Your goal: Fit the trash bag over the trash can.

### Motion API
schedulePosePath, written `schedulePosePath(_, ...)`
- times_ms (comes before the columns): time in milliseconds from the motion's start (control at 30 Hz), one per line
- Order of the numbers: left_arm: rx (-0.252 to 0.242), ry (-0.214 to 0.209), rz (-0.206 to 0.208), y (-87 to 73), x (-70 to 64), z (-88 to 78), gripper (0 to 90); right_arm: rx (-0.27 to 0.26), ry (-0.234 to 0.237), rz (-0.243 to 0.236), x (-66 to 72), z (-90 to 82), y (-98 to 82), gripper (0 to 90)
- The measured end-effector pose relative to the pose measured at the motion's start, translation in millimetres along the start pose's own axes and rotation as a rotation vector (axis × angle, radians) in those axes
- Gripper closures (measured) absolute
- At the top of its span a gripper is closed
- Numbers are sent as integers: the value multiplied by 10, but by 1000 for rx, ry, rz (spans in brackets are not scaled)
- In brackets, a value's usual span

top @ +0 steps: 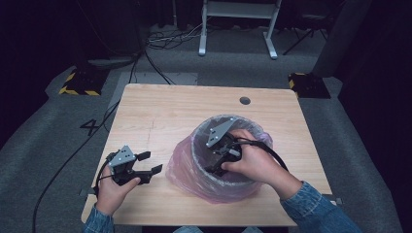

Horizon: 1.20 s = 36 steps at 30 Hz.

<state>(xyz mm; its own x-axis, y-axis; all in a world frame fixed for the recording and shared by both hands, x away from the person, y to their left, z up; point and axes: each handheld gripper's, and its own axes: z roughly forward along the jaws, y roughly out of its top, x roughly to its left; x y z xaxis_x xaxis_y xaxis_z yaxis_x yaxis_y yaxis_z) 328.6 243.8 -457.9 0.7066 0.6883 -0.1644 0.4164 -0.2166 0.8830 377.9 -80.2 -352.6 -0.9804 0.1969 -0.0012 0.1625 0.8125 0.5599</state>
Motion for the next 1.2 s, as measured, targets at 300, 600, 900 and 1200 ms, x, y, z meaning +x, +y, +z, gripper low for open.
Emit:
schedulePosePath(300, -3, 1, 0, -3, 4, -6, 279, 127, 38, 59, -53, 318, -73, 182)
schedulePosePath(600, -4, 0, -1, -6, 8, -13, 279, 195, 31, 124, -74, 502, -146, 163)
schedulePosePath(900, -6, 3, -2, -1, 5, -18, 279, -20, -36, 144, -171, 91, -49, 185)
schedulePosePath(1200, -10, 10, -8, -10, 6, -38, 279, -208, -105, 178, -250, -475, -16, 193)
